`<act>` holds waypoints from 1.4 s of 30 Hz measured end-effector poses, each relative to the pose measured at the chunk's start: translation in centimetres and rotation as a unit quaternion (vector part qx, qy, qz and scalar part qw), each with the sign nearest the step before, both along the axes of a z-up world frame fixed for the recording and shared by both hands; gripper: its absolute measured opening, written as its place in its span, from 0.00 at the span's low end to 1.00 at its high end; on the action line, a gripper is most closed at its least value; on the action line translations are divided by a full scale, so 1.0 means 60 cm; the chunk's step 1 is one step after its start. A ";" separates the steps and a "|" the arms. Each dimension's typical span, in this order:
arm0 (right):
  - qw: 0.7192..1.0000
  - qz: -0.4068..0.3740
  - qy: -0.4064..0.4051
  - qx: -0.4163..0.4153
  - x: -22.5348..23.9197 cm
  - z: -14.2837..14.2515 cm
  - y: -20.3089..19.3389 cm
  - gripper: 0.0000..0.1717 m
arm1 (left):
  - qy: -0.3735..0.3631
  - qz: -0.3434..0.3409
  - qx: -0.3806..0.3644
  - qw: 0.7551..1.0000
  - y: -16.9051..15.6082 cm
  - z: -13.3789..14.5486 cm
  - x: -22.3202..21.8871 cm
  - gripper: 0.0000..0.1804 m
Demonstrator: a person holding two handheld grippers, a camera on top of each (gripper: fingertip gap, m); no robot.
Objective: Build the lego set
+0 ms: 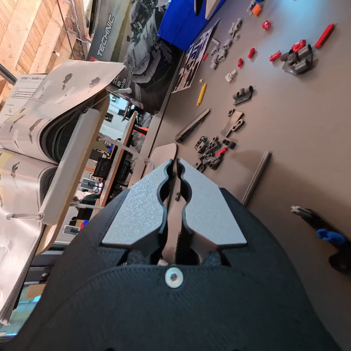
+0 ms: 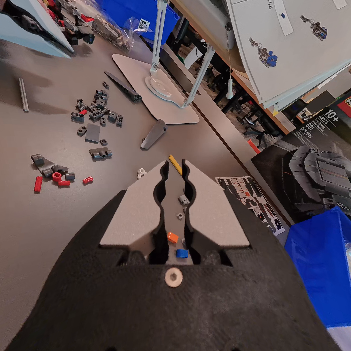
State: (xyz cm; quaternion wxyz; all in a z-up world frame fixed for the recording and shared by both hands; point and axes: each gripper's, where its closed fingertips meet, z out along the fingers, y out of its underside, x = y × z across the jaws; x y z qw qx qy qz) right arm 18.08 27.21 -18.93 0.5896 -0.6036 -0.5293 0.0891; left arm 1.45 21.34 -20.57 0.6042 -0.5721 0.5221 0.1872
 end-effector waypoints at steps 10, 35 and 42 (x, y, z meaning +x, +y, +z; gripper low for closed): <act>1.000 -0.014 -0.001 0.014 0.010 0.006 0.009 0.08 | -0.038 0.005 -0.022 0.999 0.007 0.005 -0.008 0.00; 0.999 -0.042 -0.009 0.025 0.028 0.009 0.027 0.09 | -0.068 -0.001 -0.034 0.997 0.007 0.019 -0.012 0.00; 0.998 -0.046 -0.004 0.030 0.031 0.015 0.029 0.10 | -0.065 0.001 -0.036 0.997 0.009 0.016 -0.012 0.00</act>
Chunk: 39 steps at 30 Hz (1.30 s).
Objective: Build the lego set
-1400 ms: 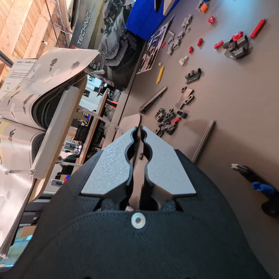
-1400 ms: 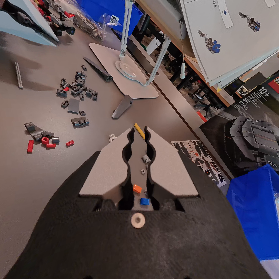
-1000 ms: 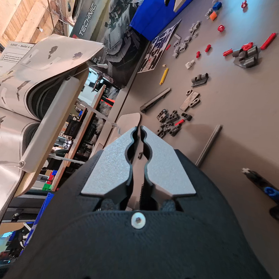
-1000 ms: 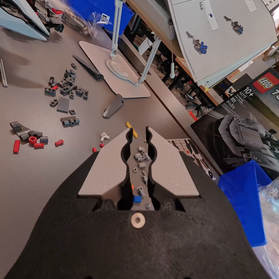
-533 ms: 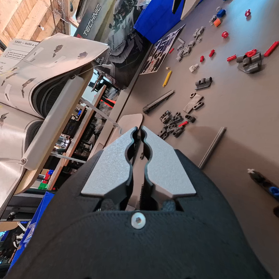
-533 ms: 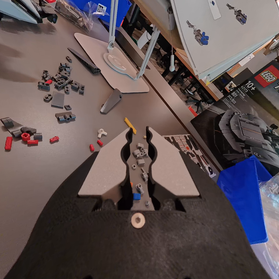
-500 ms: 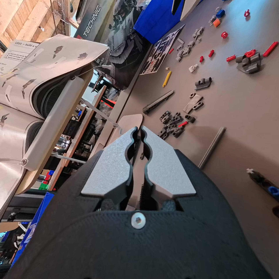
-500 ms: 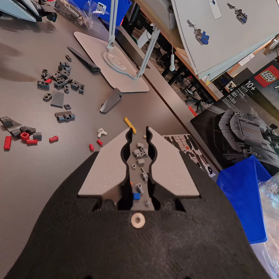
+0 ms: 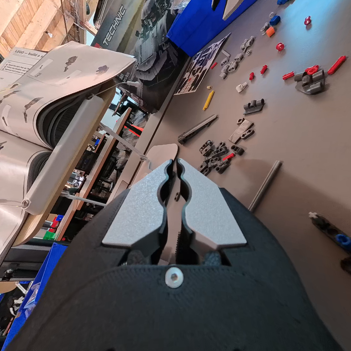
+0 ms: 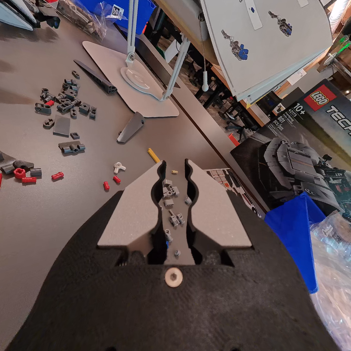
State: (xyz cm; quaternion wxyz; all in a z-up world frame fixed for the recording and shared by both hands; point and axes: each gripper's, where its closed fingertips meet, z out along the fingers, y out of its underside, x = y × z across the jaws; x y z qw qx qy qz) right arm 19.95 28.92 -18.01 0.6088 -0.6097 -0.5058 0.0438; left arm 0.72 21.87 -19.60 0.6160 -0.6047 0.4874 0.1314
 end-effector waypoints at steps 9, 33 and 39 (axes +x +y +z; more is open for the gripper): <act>1.000 0.000 -0.002 0.004 0.000 0.001 0.000 0.10 | 0.003 -0.001 -0.001 1.000 0.000 -0.002 0.001 0.00; 0.999 -0.008 0.011 0.032 0.017 0.024 0.002 0.09 | 0.002 0.000 0.001 1.000 0.001 -0.002 0.002 0.00; 0.997 -0.041 0.043 0.055 0.065 0.082 0.008 0.10 | 0.001 -0.002 0.011 1.000 -0.002 0.005 0.005 0.00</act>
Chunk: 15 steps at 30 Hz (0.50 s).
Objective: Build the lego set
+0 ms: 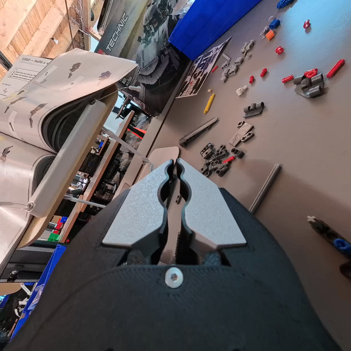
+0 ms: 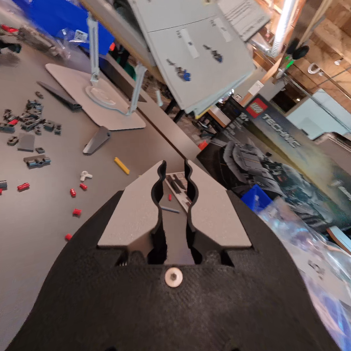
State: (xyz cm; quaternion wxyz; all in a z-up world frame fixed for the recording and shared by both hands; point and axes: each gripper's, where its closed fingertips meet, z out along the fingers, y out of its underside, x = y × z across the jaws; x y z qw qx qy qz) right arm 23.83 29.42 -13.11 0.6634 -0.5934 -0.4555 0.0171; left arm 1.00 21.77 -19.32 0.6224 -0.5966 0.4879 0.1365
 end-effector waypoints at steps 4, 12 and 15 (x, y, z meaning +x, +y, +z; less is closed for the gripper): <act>0.998 -0.042 0.036 -0.010 0.075 0.057 -0.009 0.12 | -0.001 -0.004 -0.012 1.000 0.001 -0.009 0.005 0.00; 0.984 -0.123 -0.040 -0.124 0.224 0.001 -0.016 0.12 | 0.016 -0.003 -0.019 1.000 0.005 -0.027 0.012 0.00; 0.975 -0.115 -0.059 -0.179 0.244 -0.035 -0.031 0.12 | 0.017 -0.003 -0.015 1.000 0.005 -0.027 0.014 0.00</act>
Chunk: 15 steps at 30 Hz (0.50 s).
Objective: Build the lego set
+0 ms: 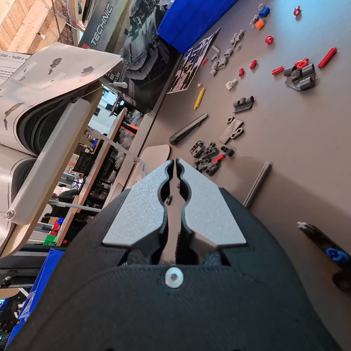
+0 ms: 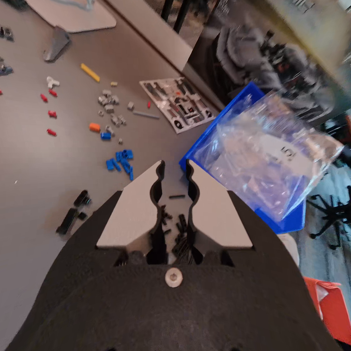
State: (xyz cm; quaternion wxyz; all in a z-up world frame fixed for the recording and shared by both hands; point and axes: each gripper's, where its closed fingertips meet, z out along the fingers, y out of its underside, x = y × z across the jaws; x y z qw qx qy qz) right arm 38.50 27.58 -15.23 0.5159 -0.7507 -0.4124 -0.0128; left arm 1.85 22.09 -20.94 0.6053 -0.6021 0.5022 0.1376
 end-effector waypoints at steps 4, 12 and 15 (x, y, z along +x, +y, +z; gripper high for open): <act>0.997 0.006 -0.031 -0.065 0.019 -0.054 -0.019 0.11 | 0.002 0.005 -0.004 1.000 0.004 -0.005 -0.002 0.00; 0.991 0.027 -0.033 -0.127 0.039 -0.100 -0.059 0.11 | 0.007 0.007 -0.007 1.000 0.005 -0.011 -0.002 0.00; 0.989 0.026 -0.039 -0.138 0.050 -0.109 -0.070 0.11 | 0.009 0.007 -0.006 1.000 0.004 -0.011 -0.001 0.00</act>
